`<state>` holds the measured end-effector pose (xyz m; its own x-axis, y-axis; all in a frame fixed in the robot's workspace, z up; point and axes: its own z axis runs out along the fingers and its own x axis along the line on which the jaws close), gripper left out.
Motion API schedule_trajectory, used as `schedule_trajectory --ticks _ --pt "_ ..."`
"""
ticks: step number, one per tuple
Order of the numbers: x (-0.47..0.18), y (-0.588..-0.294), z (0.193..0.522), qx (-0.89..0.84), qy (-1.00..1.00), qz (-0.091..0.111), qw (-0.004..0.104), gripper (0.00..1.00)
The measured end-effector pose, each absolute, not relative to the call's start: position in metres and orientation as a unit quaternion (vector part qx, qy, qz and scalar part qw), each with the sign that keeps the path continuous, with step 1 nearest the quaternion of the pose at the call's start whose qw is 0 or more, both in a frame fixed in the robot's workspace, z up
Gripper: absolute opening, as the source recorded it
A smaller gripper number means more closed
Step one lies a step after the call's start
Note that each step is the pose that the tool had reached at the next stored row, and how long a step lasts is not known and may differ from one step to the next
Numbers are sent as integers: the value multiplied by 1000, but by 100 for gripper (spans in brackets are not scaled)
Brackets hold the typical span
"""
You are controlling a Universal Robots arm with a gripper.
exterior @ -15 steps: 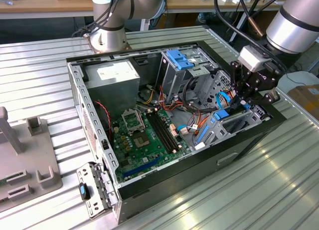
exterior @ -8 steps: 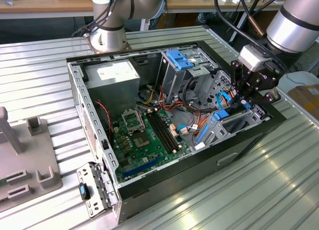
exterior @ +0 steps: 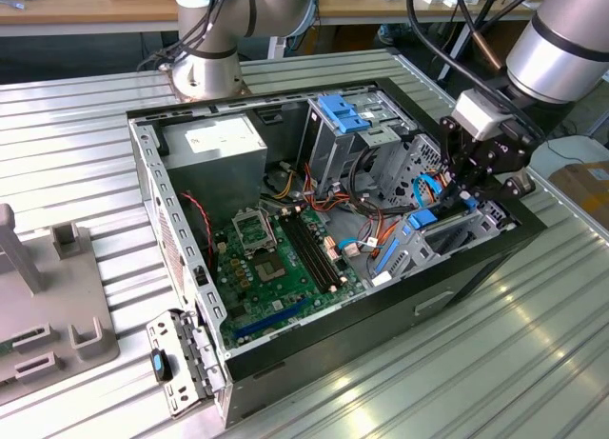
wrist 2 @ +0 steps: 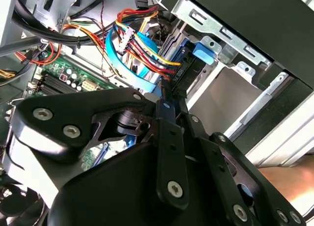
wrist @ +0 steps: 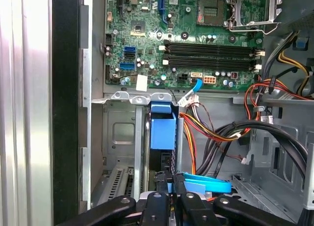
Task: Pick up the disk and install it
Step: 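Insert the second disk wire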
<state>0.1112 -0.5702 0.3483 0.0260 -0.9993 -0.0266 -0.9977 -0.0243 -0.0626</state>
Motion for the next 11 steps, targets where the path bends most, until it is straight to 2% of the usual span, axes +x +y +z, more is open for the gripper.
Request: schedule_trajectory --ticks 11 --pt "109 -571 344 -716 698 -13 33 16"
